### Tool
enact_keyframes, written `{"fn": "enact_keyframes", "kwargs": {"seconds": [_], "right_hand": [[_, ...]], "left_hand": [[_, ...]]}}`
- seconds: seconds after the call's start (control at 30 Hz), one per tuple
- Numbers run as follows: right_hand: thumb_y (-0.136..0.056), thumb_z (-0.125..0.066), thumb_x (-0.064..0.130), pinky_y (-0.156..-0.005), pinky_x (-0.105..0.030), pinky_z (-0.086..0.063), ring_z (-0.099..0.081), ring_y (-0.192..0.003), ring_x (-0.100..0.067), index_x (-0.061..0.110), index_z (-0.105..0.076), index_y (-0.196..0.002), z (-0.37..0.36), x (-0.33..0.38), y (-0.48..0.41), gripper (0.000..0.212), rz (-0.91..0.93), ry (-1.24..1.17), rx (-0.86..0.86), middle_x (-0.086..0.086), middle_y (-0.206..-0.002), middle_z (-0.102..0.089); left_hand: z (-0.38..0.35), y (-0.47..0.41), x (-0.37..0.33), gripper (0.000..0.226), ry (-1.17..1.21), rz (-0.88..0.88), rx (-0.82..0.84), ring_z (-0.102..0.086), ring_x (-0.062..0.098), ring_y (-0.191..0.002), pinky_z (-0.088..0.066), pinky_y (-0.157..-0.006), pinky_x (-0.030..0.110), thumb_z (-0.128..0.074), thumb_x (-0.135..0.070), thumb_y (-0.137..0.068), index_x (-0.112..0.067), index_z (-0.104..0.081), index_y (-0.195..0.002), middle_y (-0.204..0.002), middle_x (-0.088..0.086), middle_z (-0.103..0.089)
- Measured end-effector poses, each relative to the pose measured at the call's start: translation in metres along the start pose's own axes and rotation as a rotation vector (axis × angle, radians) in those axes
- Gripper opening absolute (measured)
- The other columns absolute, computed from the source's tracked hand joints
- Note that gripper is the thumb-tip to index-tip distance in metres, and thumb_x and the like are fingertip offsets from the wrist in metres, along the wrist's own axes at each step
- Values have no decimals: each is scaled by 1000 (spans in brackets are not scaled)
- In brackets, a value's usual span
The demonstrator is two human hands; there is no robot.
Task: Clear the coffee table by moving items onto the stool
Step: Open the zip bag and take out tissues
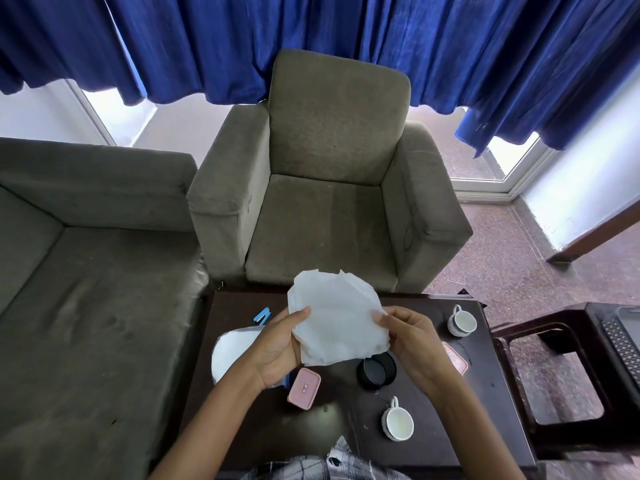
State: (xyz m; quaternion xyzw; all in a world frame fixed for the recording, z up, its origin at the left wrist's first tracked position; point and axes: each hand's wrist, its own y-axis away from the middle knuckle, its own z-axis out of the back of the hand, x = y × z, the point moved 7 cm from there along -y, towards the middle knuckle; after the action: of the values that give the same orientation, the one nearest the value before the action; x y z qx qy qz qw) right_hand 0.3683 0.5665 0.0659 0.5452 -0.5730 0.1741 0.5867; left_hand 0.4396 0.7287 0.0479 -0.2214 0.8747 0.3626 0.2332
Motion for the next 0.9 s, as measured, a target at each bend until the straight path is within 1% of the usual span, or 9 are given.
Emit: {"fn": "enact_keyframes", "kwargs": {"seconds": [0.07,0.2,0.37,0.47,0.53,0.63,0.8,0.83,0.9], "right_hand": [[-82,-56,-9,-51,-25,-48,-57,-57,-17,3,-62,-75,2,-1,0,15,29,-30,-46,-6,-67,-65],[-80,-54,-17,-41,-20,-37,-45,-48,-13,12,-48,-67,10,-3,0,32,90,-53,-139,4,-53,-55],[-79,-43,-18,-48,-23,-34,-46,-57,-16,12,-62,-65,-2,-6,4,38,82,53,-40,-1,-65,-56],[-78,-58,-12,-48,-22,-46,-57,-64,-16,8,-62,-80,-8,-4,6,20,75,7,-23,-5,-77,-62],[-67,-70,-6,-48,-23,-45,-55,-64,-18,12,-55,-76,0,-4,4,25,111,14,-126,-6,-74,-60],[-58,-69,-2,-47,-22,-45,-55,-60,-17,15,-50,-76,8,-2,5,32,156,-28,-212,-4,-69,-60],[-74,-54,-22,-47,-26,-52,-67,-62,-13,12,-55,-96,7,-1,6,41,156,-128,-162,2,-73,-73],[-74,-52,-23,-49,-25,-53,-67,-62,-12,11,-57,-98,8,-1,6,42,158,-142,-152,1,-74,-73],[-74,-51,-23,-54,-25,-53,-67,-63,-12,8,-61,-92,8,0,6,37,186,-122,-131,0,-72,-73]], "left_hand": [[-1,2,0,26,23,5,24,-71,19,-88,-58,-76,39,-44,-12,-94,-15,-59,-116,-104,6,-72],[-2,5,1,27,-17,9,40,-69,19,-92,-54,-83,41,-45,-11,-94,-16,-59,-117,-106,5,-72],[0,8,1,39,-95,-2,7,-63,24,-101,-55,-81,39,-54,-2,-84,-13,-56,-121,-110,8,-68],[1,9,-2,40,-195,-18,-11,-62,24,-103,-55,-79,38,-54,2,-85,-14,-54,-122,-112,7,-67],[1,9,-2,39,-246,-30,-4,-64,22,-101,-57,-75,35,-53,3,-86,-16,-56,-120,-110,5,-68],[1,9,-6,37,-251,-58,-6,-70,16,-85,-59,-62,31,-49,6,-88,-17,-57,-115,-99,2,-72],[6,6,-8,26,-261,-70,-36,-68,14,-63,-57,-55,27,-48,10,-87,-11,-63,-90,-74,2,-73],[5,5,-9,27,-265,-74,-29,-68,13,-63,-57,-55,26,-48,9,-88,-11,-64,-80,-74,3,-73],[4,4,-8,31,-259,-77,-7,-71,19,-76,-58,-60,30,-44,6,-91,-11,-59,-68,-89,7,-75]]}}
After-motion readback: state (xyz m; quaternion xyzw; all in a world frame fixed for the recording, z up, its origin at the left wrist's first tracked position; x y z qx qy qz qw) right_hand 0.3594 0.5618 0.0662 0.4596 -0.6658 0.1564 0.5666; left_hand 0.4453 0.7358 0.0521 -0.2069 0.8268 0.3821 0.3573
